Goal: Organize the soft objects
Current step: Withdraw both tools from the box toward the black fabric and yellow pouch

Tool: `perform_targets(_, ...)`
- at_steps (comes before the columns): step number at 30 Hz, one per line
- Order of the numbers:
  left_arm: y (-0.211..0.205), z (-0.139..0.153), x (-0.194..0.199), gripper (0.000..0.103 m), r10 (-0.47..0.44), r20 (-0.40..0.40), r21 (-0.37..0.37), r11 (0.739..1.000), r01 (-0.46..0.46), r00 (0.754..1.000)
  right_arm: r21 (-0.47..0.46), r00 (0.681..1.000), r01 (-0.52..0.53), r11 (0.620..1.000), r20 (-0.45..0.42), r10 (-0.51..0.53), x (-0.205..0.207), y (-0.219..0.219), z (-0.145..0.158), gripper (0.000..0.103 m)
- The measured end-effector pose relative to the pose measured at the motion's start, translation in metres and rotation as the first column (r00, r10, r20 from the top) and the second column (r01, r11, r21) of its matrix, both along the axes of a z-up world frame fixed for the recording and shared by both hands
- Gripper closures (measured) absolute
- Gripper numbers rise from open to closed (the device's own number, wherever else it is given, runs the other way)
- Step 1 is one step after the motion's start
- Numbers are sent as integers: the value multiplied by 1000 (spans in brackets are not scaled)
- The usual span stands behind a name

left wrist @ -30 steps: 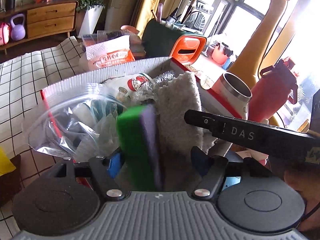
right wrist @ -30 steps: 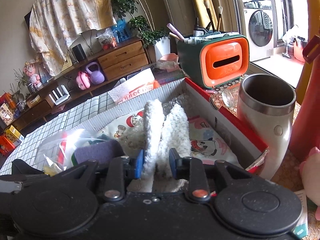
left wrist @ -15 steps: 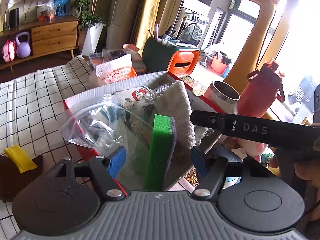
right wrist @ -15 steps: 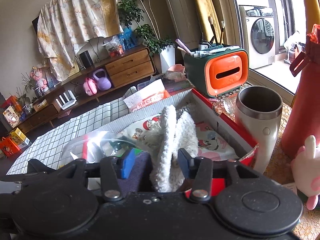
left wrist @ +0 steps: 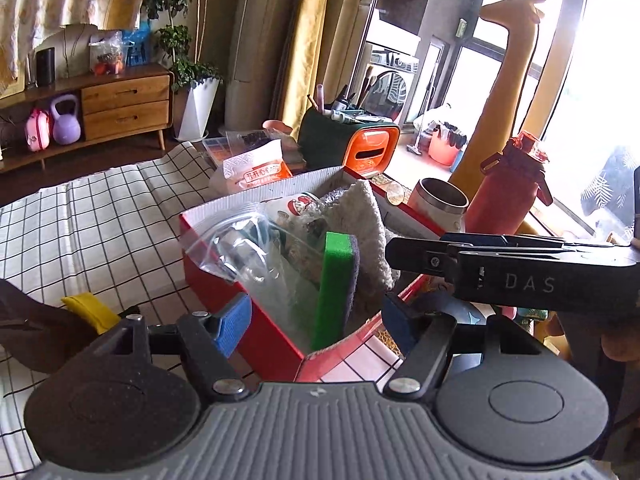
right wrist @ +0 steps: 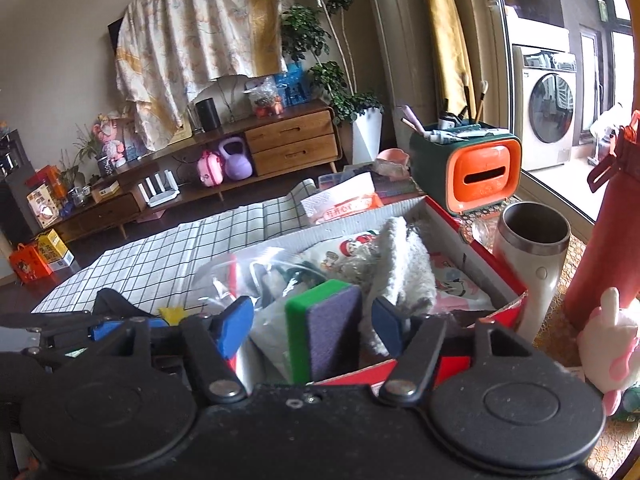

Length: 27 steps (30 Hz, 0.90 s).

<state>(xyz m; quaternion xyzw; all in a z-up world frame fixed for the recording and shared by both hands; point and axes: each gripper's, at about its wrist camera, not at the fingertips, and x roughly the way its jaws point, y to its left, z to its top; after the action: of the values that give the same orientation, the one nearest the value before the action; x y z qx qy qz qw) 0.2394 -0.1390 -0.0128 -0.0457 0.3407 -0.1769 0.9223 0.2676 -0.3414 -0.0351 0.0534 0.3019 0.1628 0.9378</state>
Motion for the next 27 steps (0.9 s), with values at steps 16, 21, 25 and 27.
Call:
perform_targets(16, 71, -6, -57, 20, 108, -12, -35, 993, -109, 994, 3, 991, -122, 993, 52, 121, -54, 48, 8, 8)
perform_targets(21, 95, -11, -72, 13, 162, -5, -32, 986, -162, 987, -6, 984, -167, 986, 61, 167, -63, 69, 6, 3)
perform_targets(25, 116, -16, -81, 2, 219, 4, -55, 974, -219, 976, -24, 976, -206, 978, 66, 207, -67, 85, 4, 1)
perform_targets(27, 126, -20, -82, 1, 246, -4, -62, 967, -245, 969, -36, 972, -221, 975, 70, 223, -67, 92, 3, 0)
